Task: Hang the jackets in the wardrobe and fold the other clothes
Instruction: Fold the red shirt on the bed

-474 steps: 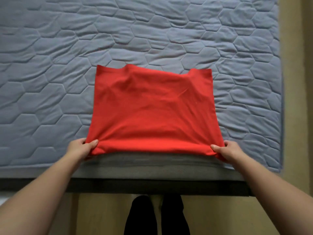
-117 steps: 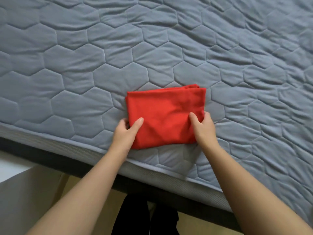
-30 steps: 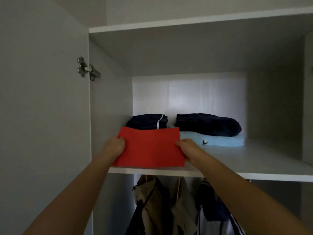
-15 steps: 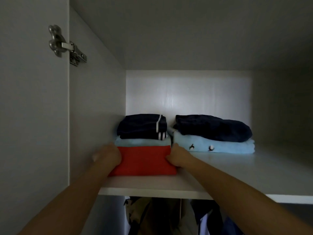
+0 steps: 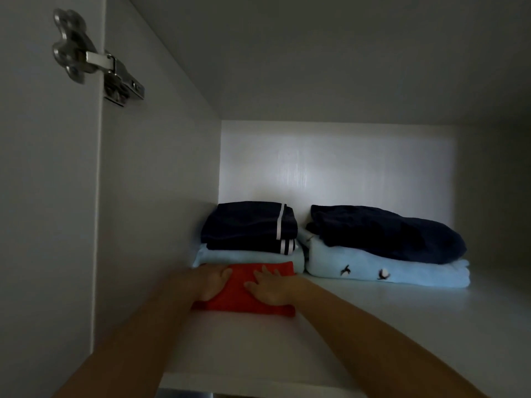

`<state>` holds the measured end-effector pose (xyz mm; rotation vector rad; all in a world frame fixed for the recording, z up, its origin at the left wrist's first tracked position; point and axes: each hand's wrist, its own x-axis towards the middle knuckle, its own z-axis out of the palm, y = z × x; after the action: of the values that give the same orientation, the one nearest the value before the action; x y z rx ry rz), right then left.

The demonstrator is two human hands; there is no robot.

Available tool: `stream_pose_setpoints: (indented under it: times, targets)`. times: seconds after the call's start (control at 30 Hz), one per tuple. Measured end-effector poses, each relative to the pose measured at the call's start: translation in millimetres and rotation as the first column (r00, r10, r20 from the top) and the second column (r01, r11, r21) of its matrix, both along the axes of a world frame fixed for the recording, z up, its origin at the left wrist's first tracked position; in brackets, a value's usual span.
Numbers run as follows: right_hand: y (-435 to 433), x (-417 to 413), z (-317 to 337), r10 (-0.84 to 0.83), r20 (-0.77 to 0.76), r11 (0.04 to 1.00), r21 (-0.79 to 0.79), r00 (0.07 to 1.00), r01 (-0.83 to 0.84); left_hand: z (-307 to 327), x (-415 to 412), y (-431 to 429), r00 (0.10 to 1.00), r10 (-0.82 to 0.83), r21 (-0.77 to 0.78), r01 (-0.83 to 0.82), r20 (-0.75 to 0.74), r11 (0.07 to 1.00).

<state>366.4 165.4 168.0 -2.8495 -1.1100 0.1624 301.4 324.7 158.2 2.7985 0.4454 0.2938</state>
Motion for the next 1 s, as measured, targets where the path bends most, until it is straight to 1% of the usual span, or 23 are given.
stream_pose_setpoints:
  times: [0.07, 0.13, 0.2, 0.27, 0.3, 0.37, 0.4, 0.47, 0.53, 0.6, 0.7, 0.8, 0.9, 1.0]
  targets:
    - [7, 7, 0, -0.008, -0.006, 1.0, 0.01, 1.0, 0.008, 0, 11, 9, 1.0, 0.007, 0.016, -0.008, 0.016, 1.0]
    - [10, 10, 0, -0.009, -0.01, 0.999, 0.042, 1.0, 0.009, 2, 14, 12, 1.0, 0.007, 0.07, -0.008, 0.025, 0.998]
    - [7, 6, -4, -0.009, 0.002, 0.993, 0.12, 1.0, 0.009, -1, 8, 9, 0.998, 0.035, 0.169, -0.044, 0.052, 0.985]
    - [-2, -5, -9, -0.017, 0.019, 0.978, 0.207, 1.0, 0.013, -4, -6, 0, 0.988, 0.117, 0.288, -0.143, 0.105, 0.947]
    - [-9, -14, -12, -0.021, 0.021, 0.972, 0.236, 1.0, 0.015, -5, -17, -5, 0.983, 0.147, 0.312, -0.174, 0.11, 0.934]
    - [-25, -36, -16, -0.001, 0.034, 0.965, 0.261, 0.999, -0.008, -8, -46, -17, 0.982, 0.156, 0.29, -0.181, 0.106, 0.94]
    - [-35, -48, -17, 0.018, 0.045, 0.964, 0.265, 0.999, -0.029, -8, -65, -24, 0.982, 0.142, 0.27, -0.17, 0.12, 0.948]
    - [-56, -79, -16, 0.055, 0.052, 0.957, 0.282, 0.997, -0.067, -10, -109, -42, 0.972, 0.11, 0.245, -0.16, 0.207, 0.956]
    - [-79, -116, -16, 0.092, 0.058, 0.943, 0.316, 0.994, -0.106, -12, -161, -64, 0.936, 0.097, 0.244, -0.186, 0.337, 0.952]
    - [-102, -156, -20, 0.132, 0.06, 0.911, 0.385, 0.989, -0.145, -12, -216, -91, 0.888, 0.1, 0.253, -0.233, 0.45, 0.939]
    - [-133, -220, -33, 0.187, 0.054, 0.81, 0.556, 0.981, -0.185, -12, -301, -135, 0.827, 0.115, 0.252, -0.295, 0.55, 0.922]
    - [-157, -288, -47, 0.249, 0.018, 0.717, 0.669, 0.968, -0.197, -7, -377, -174, 0.808, 0.096, 0.295, -0.319, 0.581, 0.901]
    - [-170, -356, -56, 0.332, -0.019, 0.673, 0.705, 0.943, -0.223, 8, -447, -200, 0.766, 0.035, 0.373, -0.352, 0.642, 0.859]
    - [-170, -416, -53, 0.429, -0.034, 0.635, 0.723, 0.903, -0.274, 24, -508, -205, 0.684, 0.034, 0.427, -0.493, 0.729, 0.758]
